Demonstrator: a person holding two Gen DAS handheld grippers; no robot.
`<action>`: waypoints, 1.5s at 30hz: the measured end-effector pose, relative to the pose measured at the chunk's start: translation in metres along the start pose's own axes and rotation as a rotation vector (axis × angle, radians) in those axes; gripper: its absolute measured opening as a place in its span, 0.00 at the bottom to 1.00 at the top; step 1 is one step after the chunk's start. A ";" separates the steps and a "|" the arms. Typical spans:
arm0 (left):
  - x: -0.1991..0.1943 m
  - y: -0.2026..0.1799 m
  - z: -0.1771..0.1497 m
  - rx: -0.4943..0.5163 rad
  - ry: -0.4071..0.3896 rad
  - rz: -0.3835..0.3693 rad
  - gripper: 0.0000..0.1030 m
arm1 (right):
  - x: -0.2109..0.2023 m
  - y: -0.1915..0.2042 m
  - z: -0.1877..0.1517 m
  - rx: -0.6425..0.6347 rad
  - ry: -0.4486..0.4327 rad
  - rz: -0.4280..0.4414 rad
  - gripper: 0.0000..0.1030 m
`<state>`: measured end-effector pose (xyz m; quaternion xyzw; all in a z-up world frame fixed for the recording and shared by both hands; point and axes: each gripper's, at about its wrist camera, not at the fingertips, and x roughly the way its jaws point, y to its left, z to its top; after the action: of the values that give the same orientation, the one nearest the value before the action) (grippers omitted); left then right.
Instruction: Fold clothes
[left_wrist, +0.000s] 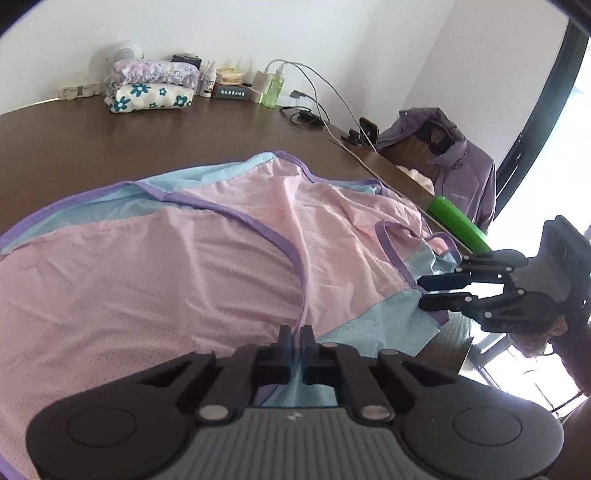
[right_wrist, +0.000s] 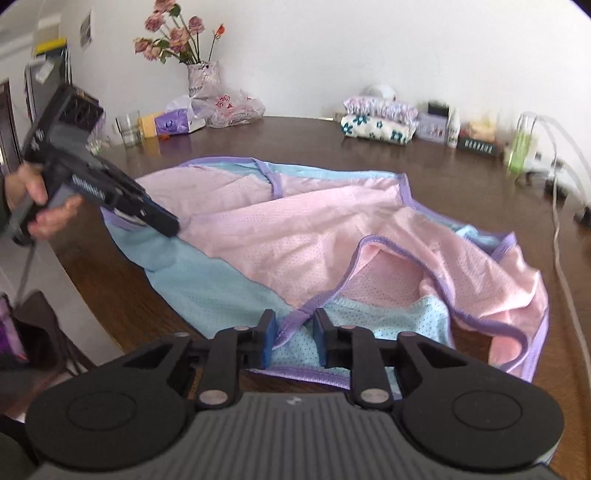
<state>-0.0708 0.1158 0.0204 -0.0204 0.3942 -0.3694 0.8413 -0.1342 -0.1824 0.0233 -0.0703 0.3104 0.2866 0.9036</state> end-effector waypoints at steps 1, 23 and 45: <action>-0.008 -0.003 -0.003 -0.007 -0.023 0.009 0.02 | -0.001 0.002 -0.002 -0.013 -0.009 -0.014 0.10; -0.048 -0.009 -0.036 -0.166 -0.068 0.005 0.35 | 0.010 -0.011 0.079 0.082 -0.057 0.099 0.26; -0.034 -0.011 -0.072 -0.367 -0.147 -0.031 0.16 | 0.256 0.027 0.206 -0.104 0.200 0.105 0.14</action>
<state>-0.1410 0.1477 -0.0039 -0.2063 0.3920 -0.3020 0.8441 0.1227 0.0237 0.0347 -0.1290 0.3869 0.3406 0.8472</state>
